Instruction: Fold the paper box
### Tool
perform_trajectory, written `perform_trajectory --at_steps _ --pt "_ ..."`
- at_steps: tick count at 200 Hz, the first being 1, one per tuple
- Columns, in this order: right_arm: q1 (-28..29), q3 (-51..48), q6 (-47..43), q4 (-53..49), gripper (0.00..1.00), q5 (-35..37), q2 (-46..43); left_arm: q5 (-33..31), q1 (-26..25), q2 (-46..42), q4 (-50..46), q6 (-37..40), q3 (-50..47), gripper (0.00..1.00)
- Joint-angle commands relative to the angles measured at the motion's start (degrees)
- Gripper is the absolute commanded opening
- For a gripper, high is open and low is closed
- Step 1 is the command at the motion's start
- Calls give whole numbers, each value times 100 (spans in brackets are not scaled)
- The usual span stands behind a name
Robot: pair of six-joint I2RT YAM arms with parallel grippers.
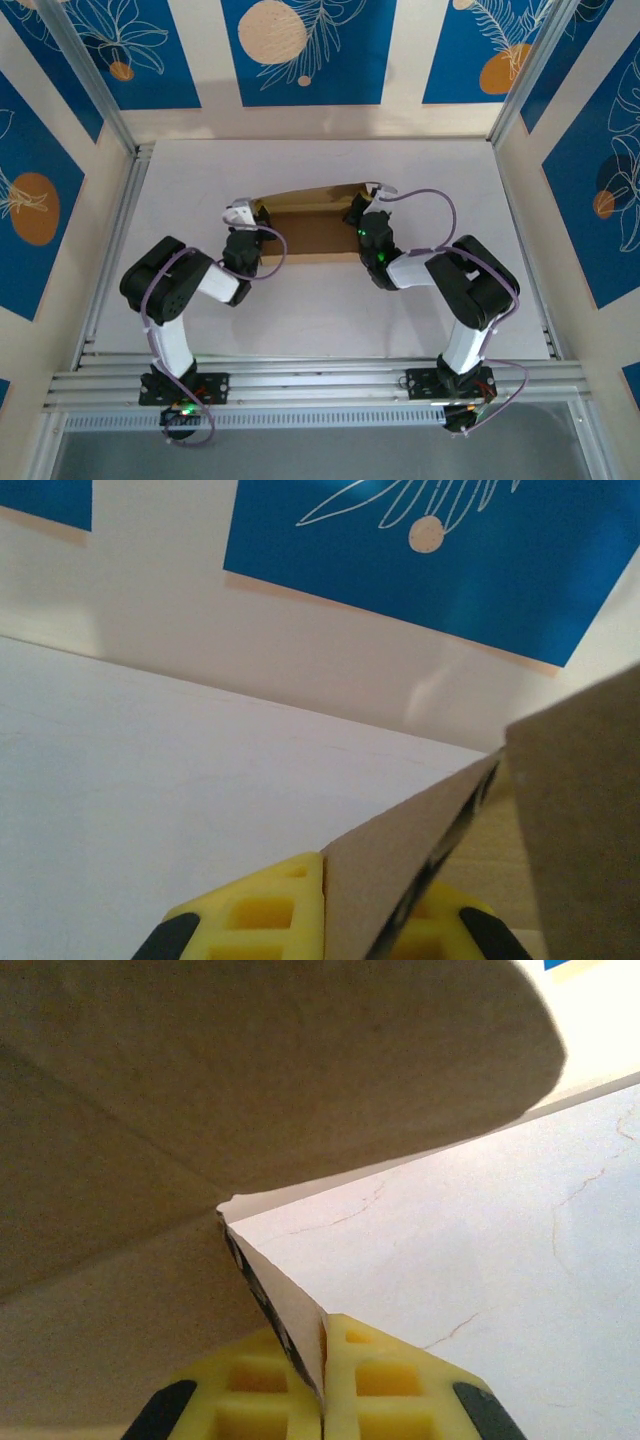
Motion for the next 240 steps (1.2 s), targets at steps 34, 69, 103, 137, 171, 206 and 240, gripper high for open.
perform_trajectory --at_steps 34,69,103,137,171,206,240 --pt "96 -681 584 -395 0 -29 -26 352 -219 220 94 541 -200 1" --pt "15 -833 695 -608 3 -83 -221 520 -368 102 87 576 -368 0" --pt "12 -1044 1003 -714 2 -55 -293 118 -810 239 87 422 -626 0" --pt "139 -1320 864 -228 1 -82 -114 -300 -971 613 96 373 -603 0" --pt "235 -1585 730 29 3 -56 -4 -747 -973 653 93 587 -671 0" --pt "211 -1715 655 -27 11 -170 -188 -983 -969 720 96 752 -707 0" --pt "72 -1782 564 -235 31 -443 -712 -1098 -972 808 95 926 -738 0"
